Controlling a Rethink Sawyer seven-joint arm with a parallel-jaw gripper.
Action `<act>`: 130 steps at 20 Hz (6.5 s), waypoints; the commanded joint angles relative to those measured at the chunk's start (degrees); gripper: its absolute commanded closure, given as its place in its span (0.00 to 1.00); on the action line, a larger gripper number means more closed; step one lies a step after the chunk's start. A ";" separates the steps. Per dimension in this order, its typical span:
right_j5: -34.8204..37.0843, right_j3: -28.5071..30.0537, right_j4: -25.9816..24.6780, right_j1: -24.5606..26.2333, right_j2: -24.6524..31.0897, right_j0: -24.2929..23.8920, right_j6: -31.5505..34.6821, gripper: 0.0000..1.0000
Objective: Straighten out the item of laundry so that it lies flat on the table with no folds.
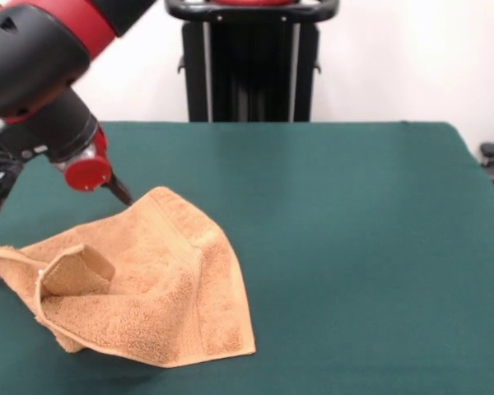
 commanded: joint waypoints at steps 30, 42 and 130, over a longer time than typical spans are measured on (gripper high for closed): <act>6.85 7.12 6.06 -8.31 16.24 -1.40 -11.40 1.00; 15.59 7.84 3.60 -5.80 17.28 -0.62 -18.17 1.00; -3.93 -8.26 -9.90 4.54 32.13 -9.56 -1.16 1.00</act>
